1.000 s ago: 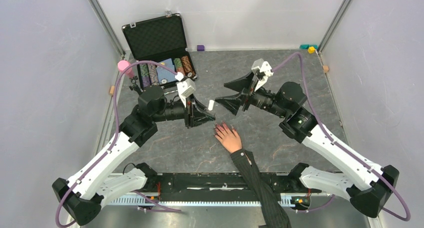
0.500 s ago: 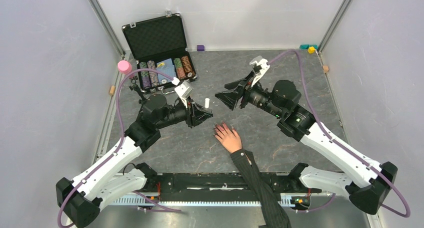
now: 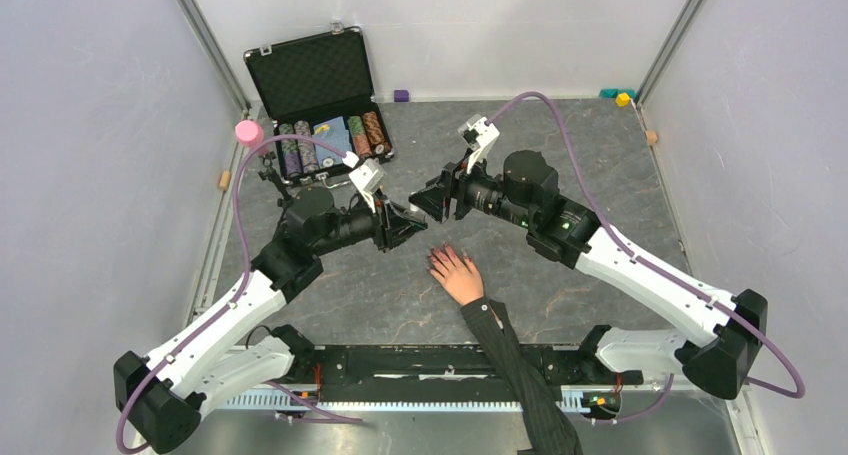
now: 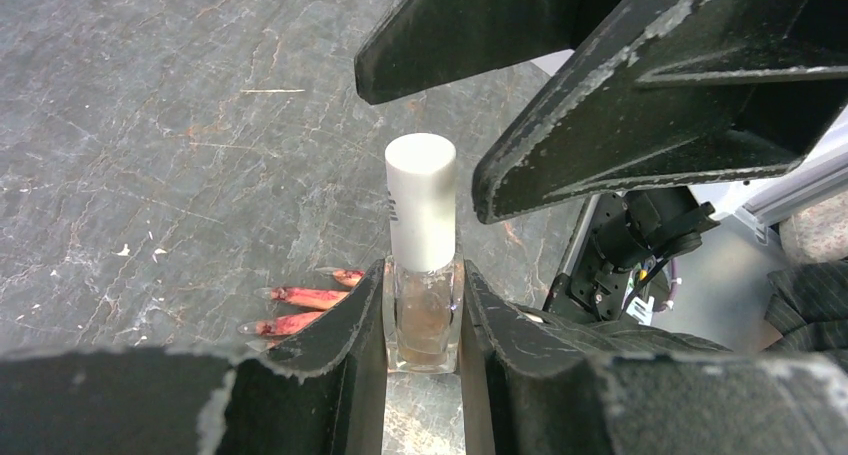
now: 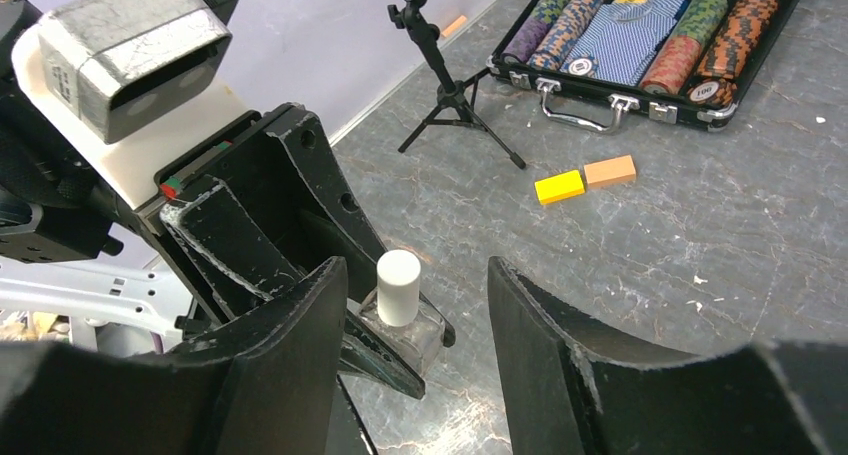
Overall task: Paint the nails
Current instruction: Unscrew the nail polish bottle.
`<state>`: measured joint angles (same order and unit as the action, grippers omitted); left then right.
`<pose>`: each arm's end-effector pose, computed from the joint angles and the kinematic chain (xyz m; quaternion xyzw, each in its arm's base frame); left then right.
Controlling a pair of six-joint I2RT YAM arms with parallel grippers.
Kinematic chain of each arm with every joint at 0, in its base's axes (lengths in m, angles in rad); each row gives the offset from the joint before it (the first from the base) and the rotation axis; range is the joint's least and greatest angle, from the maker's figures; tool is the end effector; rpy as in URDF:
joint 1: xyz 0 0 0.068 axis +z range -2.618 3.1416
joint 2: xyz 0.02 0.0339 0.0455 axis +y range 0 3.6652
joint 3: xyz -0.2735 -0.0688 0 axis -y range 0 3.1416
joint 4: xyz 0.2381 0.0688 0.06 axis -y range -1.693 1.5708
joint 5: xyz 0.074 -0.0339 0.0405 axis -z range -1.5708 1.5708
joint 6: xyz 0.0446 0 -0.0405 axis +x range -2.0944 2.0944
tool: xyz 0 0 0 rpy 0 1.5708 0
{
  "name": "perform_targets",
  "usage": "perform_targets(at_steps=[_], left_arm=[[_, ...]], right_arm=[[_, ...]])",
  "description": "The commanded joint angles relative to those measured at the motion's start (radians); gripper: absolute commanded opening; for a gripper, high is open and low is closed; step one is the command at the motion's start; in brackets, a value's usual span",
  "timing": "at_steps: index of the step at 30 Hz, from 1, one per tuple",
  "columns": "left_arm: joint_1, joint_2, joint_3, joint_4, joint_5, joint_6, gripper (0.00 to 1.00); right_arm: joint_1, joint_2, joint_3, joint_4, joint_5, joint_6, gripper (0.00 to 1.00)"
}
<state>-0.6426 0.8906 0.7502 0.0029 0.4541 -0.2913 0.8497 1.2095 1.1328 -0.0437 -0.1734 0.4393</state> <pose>0.1525 -0.1386 0.3366 0.2740 0.6975 -0.4397 0.4951 0.1807 0.2172 0.3968 -0.2081 0.7182 0.4488 0.4893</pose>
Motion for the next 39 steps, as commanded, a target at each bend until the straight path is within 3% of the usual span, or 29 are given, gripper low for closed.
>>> perform_targets(at_steps=[1, 11, 16, 25, 31, 39], left_arm=[[0.001, -0.002, 0.025, 0.045, -0.009, -0.011, 0.02], [0.001, 0.010, 0.033, 0.034, -0.003, -0.009, 0.02], [0.001, 0.009, 0.038, 0.025, -0.005, -0.004, 0.02], [0.001, 0.010, 0.052, 0.012, 0.002, 0.001, 0.02], [0.001, 0.004, 0.054, 0.006, 0.013, 0.004, 0.02], [0.001, -0.026, 0.053, 0.061, 0.240, -0.016, 0.02]], right_arm=[[0.013, 0.012, 0.054, -0.019, 0.018, -0.010, 0.58], [0.029, 0.051, 0.089, -0.018, -0.018, -0.019, 0.49], [0.032, 0.063, 0.097, -0.024, -0.026, -0.025, 0.34], [0.031, 0.075, 0.097, -0.043, -0.069, -0.046, 0.36], [0.031, 0.065, 0.085, -0.040, -0.058, -0.061, 0.01], [0.022, 0.046, 0.111, -0.036, -0.192, -0.179, 0.00]])
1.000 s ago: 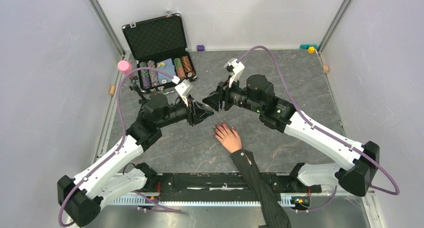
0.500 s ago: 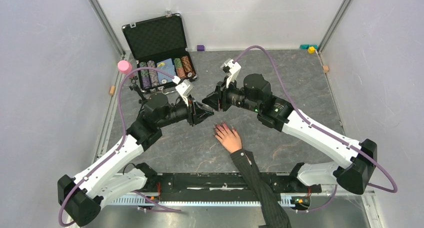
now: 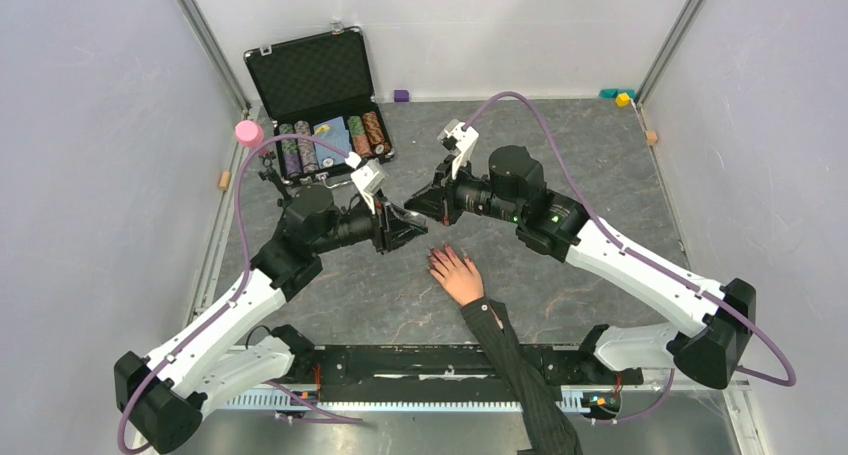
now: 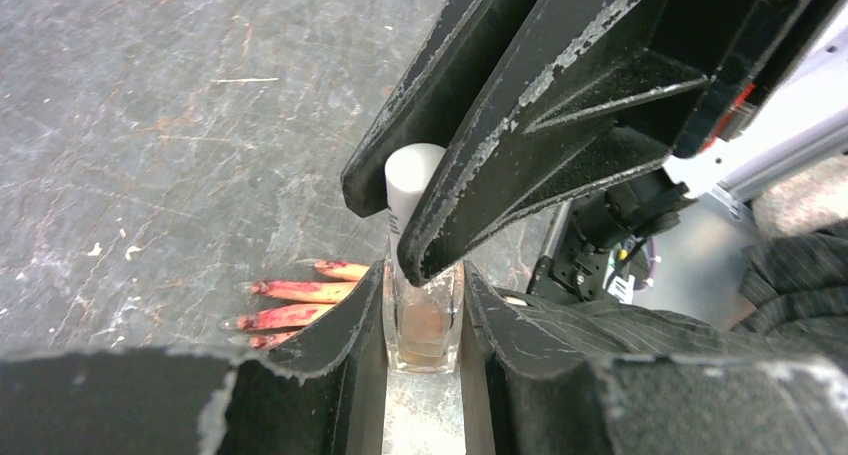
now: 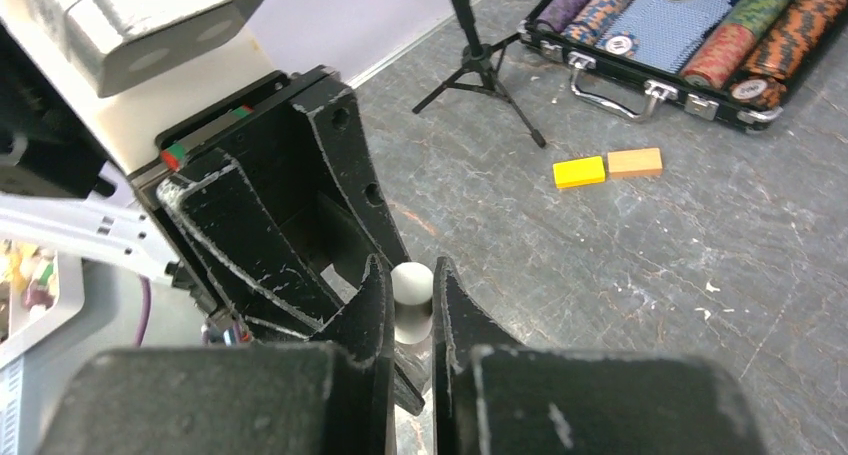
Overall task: Paint the nails
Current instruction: Unscrew the nail polish bottle.
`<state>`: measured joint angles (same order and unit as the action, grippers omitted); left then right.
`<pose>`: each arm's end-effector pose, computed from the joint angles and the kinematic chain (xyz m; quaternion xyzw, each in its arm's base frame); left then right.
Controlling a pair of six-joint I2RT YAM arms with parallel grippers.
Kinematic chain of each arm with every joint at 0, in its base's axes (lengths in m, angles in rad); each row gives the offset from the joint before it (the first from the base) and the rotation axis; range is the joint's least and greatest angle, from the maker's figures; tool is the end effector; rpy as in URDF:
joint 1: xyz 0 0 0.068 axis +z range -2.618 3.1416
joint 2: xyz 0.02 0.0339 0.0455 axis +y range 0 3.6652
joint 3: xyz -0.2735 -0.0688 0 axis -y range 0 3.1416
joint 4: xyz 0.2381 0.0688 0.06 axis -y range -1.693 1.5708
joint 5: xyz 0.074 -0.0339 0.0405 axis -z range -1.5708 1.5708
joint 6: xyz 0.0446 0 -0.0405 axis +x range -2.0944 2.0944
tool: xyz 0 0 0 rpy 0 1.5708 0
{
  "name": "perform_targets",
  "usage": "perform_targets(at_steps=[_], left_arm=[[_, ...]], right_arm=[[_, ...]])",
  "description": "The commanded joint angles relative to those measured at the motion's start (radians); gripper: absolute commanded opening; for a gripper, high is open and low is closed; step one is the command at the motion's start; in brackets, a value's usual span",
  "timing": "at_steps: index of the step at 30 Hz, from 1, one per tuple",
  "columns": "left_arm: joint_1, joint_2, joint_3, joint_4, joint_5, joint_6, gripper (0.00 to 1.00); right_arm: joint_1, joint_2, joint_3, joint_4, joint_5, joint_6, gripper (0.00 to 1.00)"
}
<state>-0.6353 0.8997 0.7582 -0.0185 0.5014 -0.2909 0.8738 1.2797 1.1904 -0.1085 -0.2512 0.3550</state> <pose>0.1529 -0.1394 0.3355 0.2848 0.6991 -0.4496 0.4775 0.1834 0.2363 0.3910 -0.2736 0.7213 0.4417 0.4580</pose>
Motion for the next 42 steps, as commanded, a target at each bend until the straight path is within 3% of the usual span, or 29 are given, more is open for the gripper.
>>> perform_targets(at_steps=[1, 8, 14, 20, 23, 24, 26, 28, 32, 37, 42], left_arm=[[-0.005, -0.041, 0.043, 0.101, 0.244, -0.028, 0.02], [-0.006, -0.029, 0.026, 0.299, 0.540, -0.188, 0.02], [-0.006, -0.032, 0.035, 0.311, 0.620, -0.214, 0.02], [-0.006, -0.020, 0.041, 0.310, 0.641, -0.216, 0.02], [-0.006, -0.019, 0.044, 0.293, 0.631, -0.200, 0.02], [-0.006, -0.019, 0.049, 0.261, 0.619, -0.180, 0.02], [-0.006, -0.023, 0.061, 0.185, 0.585, -0.117, 0.02], [-0.007, -0.031, 0.067, 0.126, 0.530, -0.067, 0.02], [-0.006, -0.062, 0.045, 0.104, 0.367, -0.021, 0.02], [-0.006, -0.082, 0.042, 0.035, 0.116, 0.009, 0.02], [-0.006, -0.064, 0.063, -0.051, 0.013, 0.030, 0.02]], right_arm=[[-0.005, -0.028, 0.057, 0.030, -0.144, -0.119, 0.00], [-0.028, -0.082, 0.055, 0.101, -0.435, -0.168, 0.00], [-0.038, -0.106, 0.049, 0.220, -0.604, -0.127, 0.00], [-0.045, -0.117, 0.047, 0.242, -0.646, -0.123, 0.00], [-0.051, -0.124, 0.041, 0.241, -0.616, -0.119, 0.01], [-0.055, -0.128, 0.038, 0.241, -0.597, -0.116, 0.10], [-0.065, -0.139, 0.031, 0.233, -0.536, -0.115, 0.38], [-0.071, -0.151, 0.028, 0.217, -0.481, -0.126, 0.58], [-0.073, -0.176, 0.033, 0.155, -0.285, -0.137, 0.77], [-0.072, -0.185, 0.029, 0.113, -0.144, -0.119, 0.76], [-0.062, -0.201, 0.026, 0.063, 0.006, -0.107, 0.70]])
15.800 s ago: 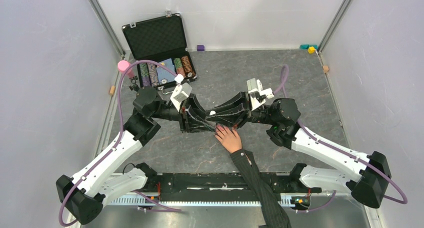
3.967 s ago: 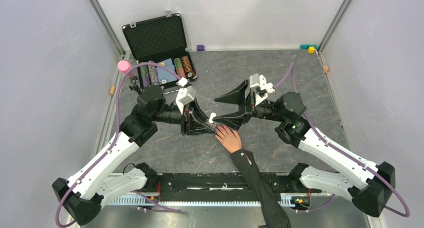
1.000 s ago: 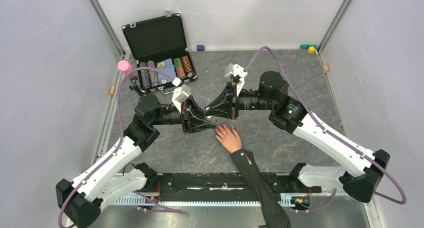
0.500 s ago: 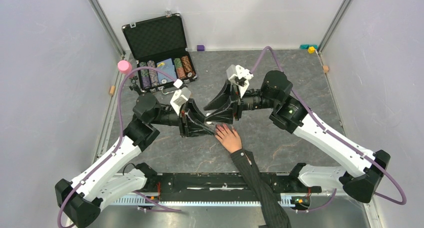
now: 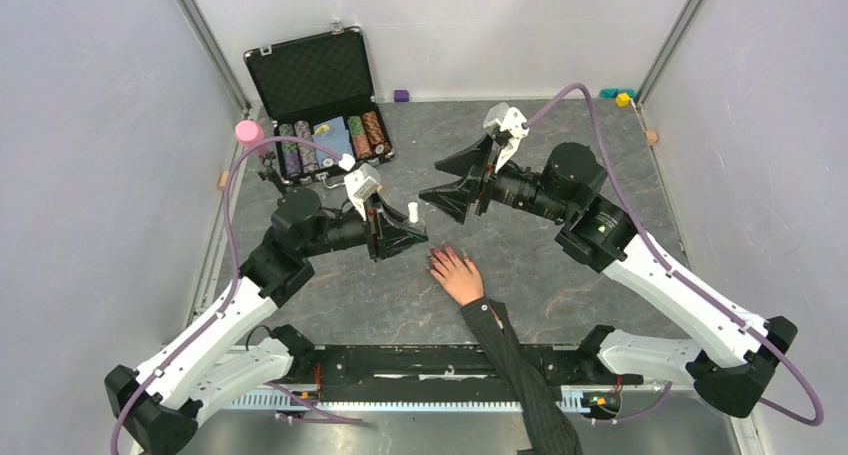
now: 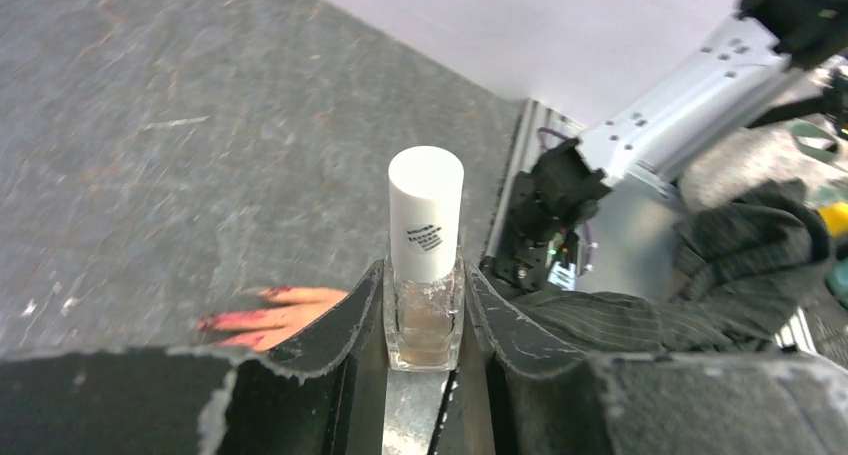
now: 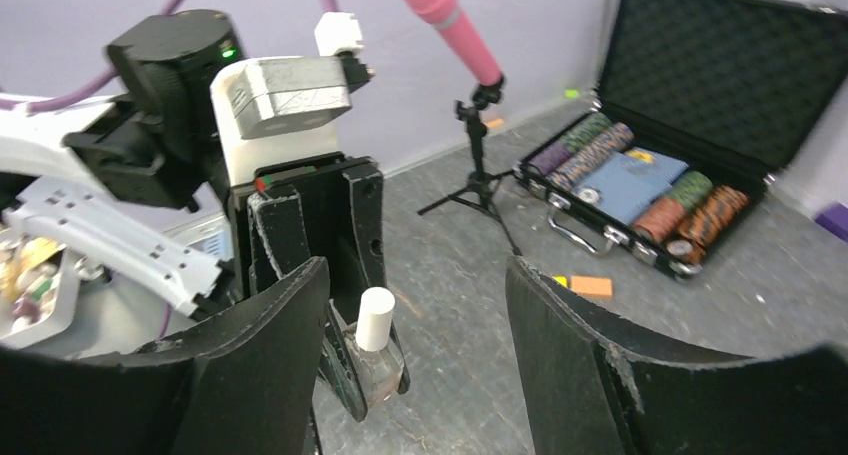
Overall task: Paint the nails
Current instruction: Unscrew the nail polish bottle.
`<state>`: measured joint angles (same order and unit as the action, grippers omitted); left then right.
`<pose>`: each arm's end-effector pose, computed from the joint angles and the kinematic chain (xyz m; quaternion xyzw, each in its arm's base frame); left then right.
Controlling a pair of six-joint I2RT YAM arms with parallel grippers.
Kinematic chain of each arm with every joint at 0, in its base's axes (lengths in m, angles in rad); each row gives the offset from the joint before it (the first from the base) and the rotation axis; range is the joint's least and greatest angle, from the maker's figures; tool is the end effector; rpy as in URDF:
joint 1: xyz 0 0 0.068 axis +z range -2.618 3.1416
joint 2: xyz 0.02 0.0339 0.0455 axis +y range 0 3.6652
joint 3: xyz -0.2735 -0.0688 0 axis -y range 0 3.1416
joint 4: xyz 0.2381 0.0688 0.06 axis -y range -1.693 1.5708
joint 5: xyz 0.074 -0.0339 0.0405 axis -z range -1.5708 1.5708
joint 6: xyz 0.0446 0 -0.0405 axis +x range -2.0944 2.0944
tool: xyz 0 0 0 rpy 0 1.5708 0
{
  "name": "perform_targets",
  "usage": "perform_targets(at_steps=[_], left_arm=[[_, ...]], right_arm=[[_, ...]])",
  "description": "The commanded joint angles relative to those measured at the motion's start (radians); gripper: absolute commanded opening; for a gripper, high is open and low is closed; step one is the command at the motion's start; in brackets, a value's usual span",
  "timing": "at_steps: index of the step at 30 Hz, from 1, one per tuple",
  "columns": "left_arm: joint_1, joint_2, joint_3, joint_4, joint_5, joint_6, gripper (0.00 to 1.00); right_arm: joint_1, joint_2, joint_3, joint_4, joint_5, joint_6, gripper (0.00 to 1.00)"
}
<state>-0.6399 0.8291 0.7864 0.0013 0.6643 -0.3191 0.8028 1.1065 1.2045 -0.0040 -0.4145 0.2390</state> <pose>0.1317 -0.1323 0.3604 0.3318 0.6373 -0.5107 0.4721 0.1558 0.1872 0.4518 -0.3294 0.5904 0.4803 0.5588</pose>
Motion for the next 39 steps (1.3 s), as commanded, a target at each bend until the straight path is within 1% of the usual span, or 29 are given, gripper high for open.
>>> perform_targets(at_steps=[1, 4, 6, 12, 16, 23, 33, 39], left_arm=[[-0.001, 0.009, 0.037, -0.084, -0.172, 0.059, 0.02], [-0.002, 0.016, 0.047, -0.114, -0.223, 0.068, 0.02], [-0.001, 0.019, 0.048, -0.119, -0.239, 0.066, 0.02], [-0.001, 0.023, 0.047, -0.112, -0.233, 0.061, 0.02], [-0.001, 0.021, 0.046, -0.111, -0.231, 0.066, 0.02], [-0.002, 0.039, 0.057, -0.102, -0.219, 0.060, 0.02], [-0.002, 0.042, 0.059, -0.109, -0.212, 0.059, 0.02], [-0.001, 0.042, 0.057, -0.109, -0.213, 0.059, 0.02]], right_arm=[[0.012, -0.029, 0.012, -0.046, 0.190, 0.013, 0.69], [0.020, -0.018, 0.023, -0.071, 0.212, 0.021, 0.65], [0.029, -0.009, 0.027, -0.090, 0.224, 0.024, 0.65], [0.065, 0.026, 0.022, -0.096, 0.246, 0.045, 0.64], [0.076, 0.050, 0.026, -0.094, 0.252, 0.071, 0.59], [0.085, 0.099, 0.044, -0.119, 0.230, 0.099, 0.53], [0.102, 0.117, 0.020, -0.080, 0.207, 0.132, 0.52], [0.111, 0.122, 0.000, -0.058, 0.221, 0.154, 0.48]])
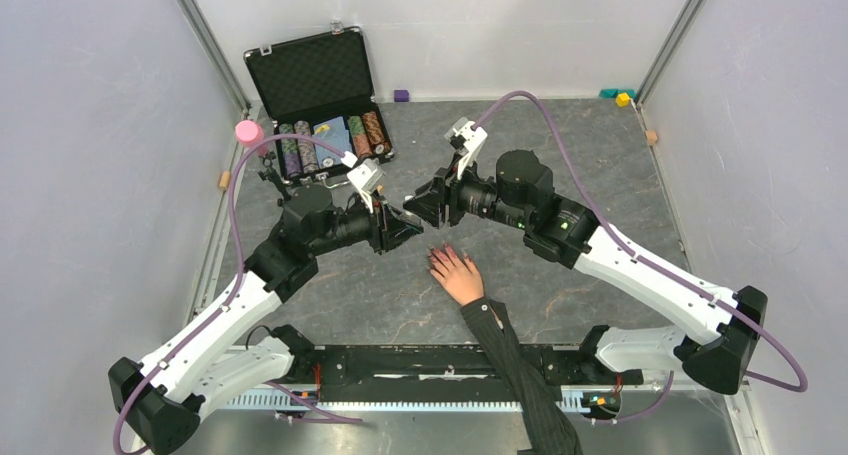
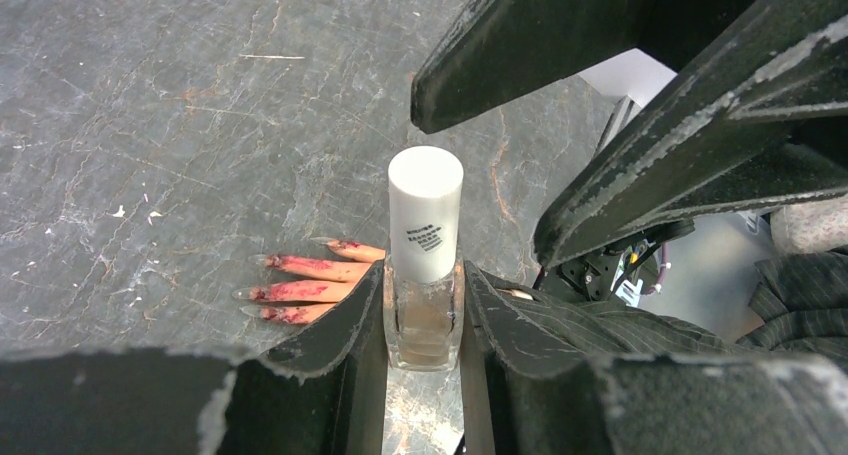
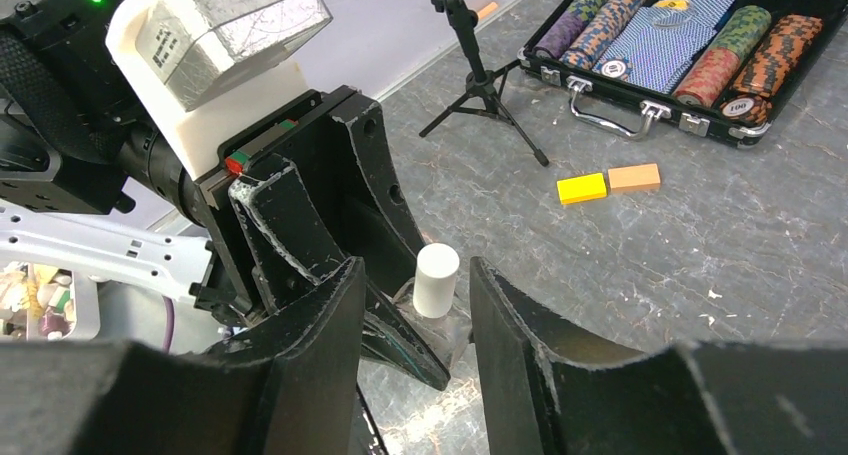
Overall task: Paint the nails
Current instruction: Unscrew the nail polish bottle.
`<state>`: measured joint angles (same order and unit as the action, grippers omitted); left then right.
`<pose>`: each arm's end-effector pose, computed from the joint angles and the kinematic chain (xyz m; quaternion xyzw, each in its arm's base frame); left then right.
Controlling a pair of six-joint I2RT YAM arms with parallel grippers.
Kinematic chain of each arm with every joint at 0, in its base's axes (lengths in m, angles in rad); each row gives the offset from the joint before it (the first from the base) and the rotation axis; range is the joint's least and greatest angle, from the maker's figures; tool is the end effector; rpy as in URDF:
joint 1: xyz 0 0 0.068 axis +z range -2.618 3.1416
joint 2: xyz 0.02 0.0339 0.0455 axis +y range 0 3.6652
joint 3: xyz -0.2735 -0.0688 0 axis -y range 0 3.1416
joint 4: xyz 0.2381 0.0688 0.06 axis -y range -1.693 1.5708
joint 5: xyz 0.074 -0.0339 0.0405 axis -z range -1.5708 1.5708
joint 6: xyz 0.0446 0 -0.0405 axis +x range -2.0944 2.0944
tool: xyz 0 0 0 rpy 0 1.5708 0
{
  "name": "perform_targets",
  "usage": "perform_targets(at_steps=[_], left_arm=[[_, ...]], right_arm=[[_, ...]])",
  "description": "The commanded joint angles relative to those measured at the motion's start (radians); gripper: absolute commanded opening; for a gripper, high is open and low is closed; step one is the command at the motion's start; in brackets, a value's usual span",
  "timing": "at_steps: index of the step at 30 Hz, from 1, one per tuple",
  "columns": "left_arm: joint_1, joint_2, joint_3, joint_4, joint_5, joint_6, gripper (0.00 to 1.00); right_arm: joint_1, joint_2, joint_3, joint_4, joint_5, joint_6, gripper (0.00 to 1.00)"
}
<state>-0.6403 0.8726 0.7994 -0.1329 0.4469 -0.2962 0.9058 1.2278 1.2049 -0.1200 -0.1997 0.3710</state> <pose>0.1471 -0.1337 0.3421 0.2672 0.7217 -0.4310 0.4711 0.1682 0.2289 0.4088 -0.2617 0.7080 0.4488 0.4783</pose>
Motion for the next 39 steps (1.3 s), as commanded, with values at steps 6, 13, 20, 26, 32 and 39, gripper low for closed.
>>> perform_targets(at_steps=[6, 13, 20, 26, 32, 39], left_arm=[[-0.002, 0.003, 0.046, 0.025, 0.007, 0.034, 0.02], [-0.001, 0.000, 0.046, 0.022, 0.010, 0.037, 0.02], [-0.001, -0.003, 0.043, 0.021, 0.022, 0.039, 0.02], [-0.001, -0.003, 0.041, 0.030, 0.041, 0.039, 0.02], [-0.001, -0.002, 0.039, 0.044, 0.072, 0.032, 0.02], [0.001, -0.009, 0.035, 0.075, 0.217, 0.031, 0.02]], right_arm=[[0.010, 0.016, 0.006, 0.053, 0.000, 0.022, 0.46], [0.017, 0.023, 0.004, 0.049, 0.010, 0.020, 0.46], [0.024, 0.043, -0.004, 0.054, 0.029, 0.012, 0.44], [0.024, 0.052, -0.010, 0.061, 0.040, 0.009, 0.40], [0.024, 0.067, -0.005, 0.059, 0.052, -0.005, 0.24], [0.013, 0.052, 0.011, 0.054, 0.003, -0.085, 0.00]])
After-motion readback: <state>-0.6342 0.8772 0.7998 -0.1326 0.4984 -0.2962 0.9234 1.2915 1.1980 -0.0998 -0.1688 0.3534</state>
